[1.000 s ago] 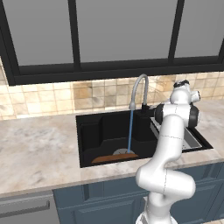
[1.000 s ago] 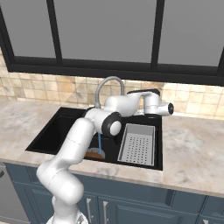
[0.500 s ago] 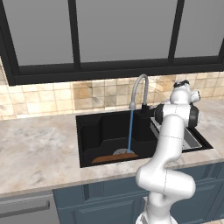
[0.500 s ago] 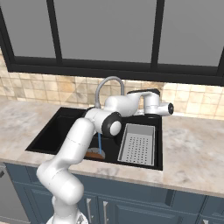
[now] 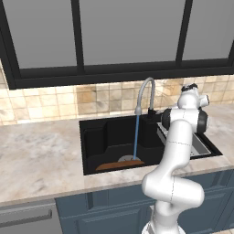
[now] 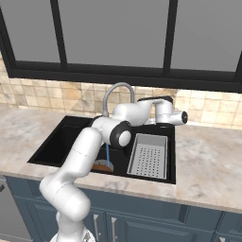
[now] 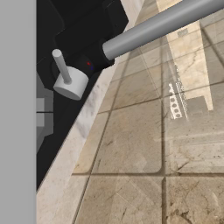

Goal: Turn on the sink faucet with hot water and rinse the cutting board for ten seconds, then turn off the faucet. Push the cutting board to reach the water if necessary.

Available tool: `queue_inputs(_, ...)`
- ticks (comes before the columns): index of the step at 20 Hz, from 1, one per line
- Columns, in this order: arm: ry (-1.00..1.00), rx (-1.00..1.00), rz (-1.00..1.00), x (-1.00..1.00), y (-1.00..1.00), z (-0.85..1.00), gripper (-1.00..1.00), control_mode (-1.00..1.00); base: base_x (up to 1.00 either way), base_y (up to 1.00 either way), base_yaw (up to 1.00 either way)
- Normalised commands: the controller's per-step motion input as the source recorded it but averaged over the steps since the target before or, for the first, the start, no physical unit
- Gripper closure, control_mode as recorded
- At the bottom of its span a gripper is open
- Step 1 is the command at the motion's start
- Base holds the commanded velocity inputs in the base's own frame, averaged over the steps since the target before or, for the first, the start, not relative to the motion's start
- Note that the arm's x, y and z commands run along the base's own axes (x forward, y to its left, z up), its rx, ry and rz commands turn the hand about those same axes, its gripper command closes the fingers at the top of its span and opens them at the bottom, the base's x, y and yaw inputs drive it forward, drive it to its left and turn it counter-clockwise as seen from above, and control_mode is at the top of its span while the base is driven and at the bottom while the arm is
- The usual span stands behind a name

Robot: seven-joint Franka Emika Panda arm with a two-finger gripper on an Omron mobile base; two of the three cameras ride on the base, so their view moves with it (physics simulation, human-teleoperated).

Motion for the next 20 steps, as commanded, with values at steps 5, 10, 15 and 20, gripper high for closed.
queue_inputs(5, 0.00, 0.00, 0.00, 0.00, 0.00, 0.00, 1.00, -1.00, 0.00, 0.00, 0.00)
queue_inputs(10, 0.00, 0.00, 0.00, 0.00, 0.00, 0.00, 1.00, -1.00, 0.00, 0.00, 0.00)
queue_inputs(15, 0.00, 0.00, 0.00, 0.00, 0.00, 0.00, 1.00, -1.00, 0.00, 0.00, 0.00)
queue_inputs(20, 0.00, 0.00, 0.00, 0.00, 0.00, 0.00, 1.00, -1.00, 0.00, 0.00, 0.00)
